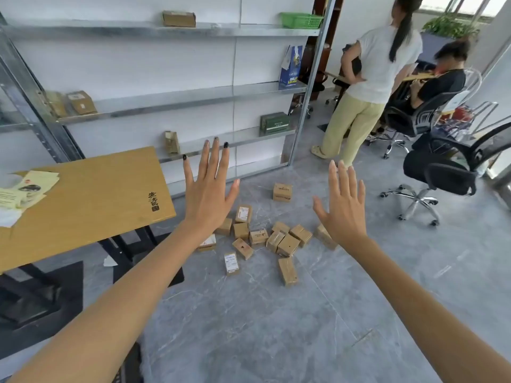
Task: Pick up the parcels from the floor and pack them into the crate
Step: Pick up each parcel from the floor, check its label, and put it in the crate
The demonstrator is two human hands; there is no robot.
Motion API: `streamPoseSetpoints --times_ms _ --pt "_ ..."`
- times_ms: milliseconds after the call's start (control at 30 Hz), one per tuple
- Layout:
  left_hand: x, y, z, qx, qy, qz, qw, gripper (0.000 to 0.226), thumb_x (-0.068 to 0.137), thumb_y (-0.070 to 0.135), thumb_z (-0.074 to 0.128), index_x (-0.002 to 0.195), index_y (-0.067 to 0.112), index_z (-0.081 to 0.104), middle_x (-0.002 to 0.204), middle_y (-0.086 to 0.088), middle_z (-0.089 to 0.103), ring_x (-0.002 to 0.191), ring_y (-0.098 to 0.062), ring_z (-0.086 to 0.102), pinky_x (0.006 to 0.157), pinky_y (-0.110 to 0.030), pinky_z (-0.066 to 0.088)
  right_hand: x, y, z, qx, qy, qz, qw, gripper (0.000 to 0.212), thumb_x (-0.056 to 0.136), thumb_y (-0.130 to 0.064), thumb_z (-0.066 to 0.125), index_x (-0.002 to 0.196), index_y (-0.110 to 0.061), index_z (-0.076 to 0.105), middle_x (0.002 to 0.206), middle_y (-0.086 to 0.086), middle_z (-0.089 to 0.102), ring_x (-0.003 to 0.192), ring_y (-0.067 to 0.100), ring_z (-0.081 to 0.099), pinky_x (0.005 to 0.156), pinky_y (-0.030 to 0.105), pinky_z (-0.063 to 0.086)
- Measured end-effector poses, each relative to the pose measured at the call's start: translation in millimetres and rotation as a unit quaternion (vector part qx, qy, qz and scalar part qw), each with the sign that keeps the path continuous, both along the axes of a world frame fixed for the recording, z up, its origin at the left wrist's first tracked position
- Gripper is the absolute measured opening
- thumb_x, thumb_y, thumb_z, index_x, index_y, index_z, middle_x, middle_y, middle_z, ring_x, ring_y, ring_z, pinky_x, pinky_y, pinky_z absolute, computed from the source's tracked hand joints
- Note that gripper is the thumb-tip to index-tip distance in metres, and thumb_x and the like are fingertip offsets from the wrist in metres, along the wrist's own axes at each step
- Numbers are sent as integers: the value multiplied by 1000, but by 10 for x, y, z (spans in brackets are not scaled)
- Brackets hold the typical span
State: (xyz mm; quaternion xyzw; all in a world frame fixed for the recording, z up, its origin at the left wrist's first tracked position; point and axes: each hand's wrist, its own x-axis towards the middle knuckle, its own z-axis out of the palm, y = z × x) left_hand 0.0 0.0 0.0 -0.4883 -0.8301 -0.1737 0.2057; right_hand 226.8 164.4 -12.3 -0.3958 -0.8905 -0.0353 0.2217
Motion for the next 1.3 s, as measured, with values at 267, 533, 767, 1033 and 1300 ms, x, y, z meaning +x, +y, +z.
streamPoseSetpoints --times_ms 267,533,767,1033,1300 --pt "-456 210 -192 -24 -6 12 1000 65 98 46 22 152 17 0 160 -4 -6 147 -19 -7 114 -51 -8 -185 290 -282 -25 -16 -20 999 72 96 -42 38 152 -16 2 160 10 8 148 30 2 119 51 9" --pt "-909 1148 -463 -69 -15 0 998 63 97 44 17 151 16 1 160 -5 -5 147 -20 -7 116 -56 0 -689 1184 -555 -68 -34 -11 997 72 96 -41 38 152 -16 0 160 10 6 148 29 -1 119 49 4" --pt "-1341 2285 -690 -89 -40 12 995 63 99 43 24 152 15 3 160 -6 -3 147 -20 -5 116 -55 -4 -1305 2346 -798 -113 -55 16 992 71 98 -44 35 152 -19 -4 161 7 2 148 26 -4 119 45 0" --pt "-1982 3170 -1029 -130 -60 46 989 64 99 44 28 152 14 8 160 -6 0 147 -21 -1 116 -55 0 -2118 3255 -1161 -174 -83 49 980 70 98 -44 33 152 -20 -5 161 6 2 148 26 -4 119 45 0" --pt "-3034 4178 -1548 -160 -98 31 982 57 99 41 26 148 12 22 159 -9 7 147 -22 4 116 -54 1 -3109 4011 -1749 -243 -107 44 963 69 99 -43 33 152 -21 -6 161 4 0 148 24 -6 119 44 -1"
